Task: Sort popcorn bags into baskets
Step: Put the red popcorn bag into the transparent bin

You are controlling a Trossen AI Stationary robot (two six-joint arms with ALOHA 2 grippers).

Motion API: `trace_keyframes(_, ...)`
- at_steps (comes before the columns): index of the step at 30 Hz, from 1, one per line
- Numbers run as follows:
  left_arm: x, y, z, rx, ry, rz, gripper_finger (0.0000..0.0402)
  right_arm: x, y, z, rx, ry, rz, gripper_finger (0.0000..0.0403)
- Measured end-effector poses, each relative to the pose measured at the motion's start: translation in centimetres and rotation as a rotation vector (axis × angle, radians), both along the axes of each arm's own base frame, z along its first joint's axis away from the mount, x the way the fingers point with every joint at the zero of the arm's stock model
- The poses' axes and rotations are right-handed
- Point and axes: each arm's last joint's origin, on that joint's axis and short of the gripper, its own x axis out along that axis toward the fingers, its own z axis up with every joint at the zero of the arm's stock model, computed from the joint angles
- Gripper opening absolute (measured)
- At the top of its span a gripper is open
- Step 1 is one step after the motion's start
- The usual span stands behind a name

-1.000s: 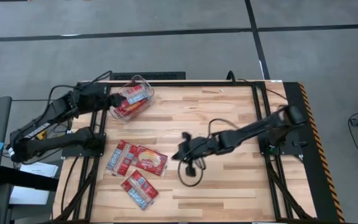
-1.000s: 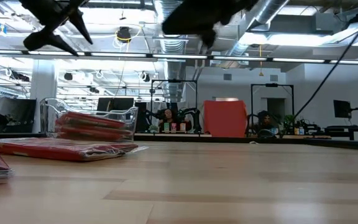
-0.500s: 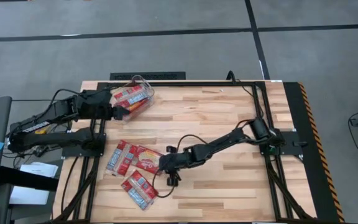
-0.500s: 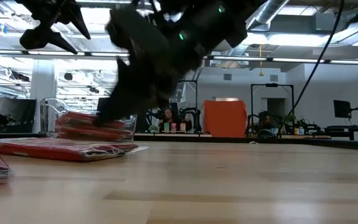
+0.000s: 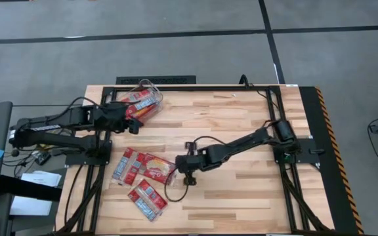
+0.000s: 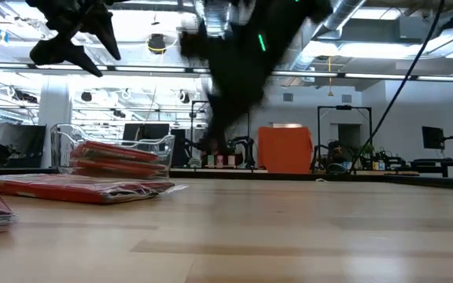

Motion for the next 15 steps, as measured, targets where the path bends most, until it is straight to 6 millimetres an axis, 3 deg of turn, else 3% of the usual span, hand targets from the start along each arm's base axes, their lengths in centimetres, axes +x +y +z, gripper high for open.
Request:
trace_keyframes(2,0.2,-0.1,-0.2,-0.003,0.013,-0.006,0.0224,0.4,0.5,2.2,0.011,-0.125,0.040,0.0022)
trace_keyframes(5,0.4,-0.1,-0.2,-0.004,0.008,-0.013,0.0224,1.3,0.5,2.8,0.074,-0.225,0.073,0.0015)
trace_keyframes(12,0.2,-0.2,0.0,-0.015,-0.006,-0.006,0.0224,3.5,-0.1,-0.1,0.137,-0.307,0.057,0.0018)
trace_keyframes(15,0.2,-0.2,-0.1,-0.021,0.001,-0.002,0.0224,3.0,0.3,-1.9,0.158,-0.223,0.059,0.0023)
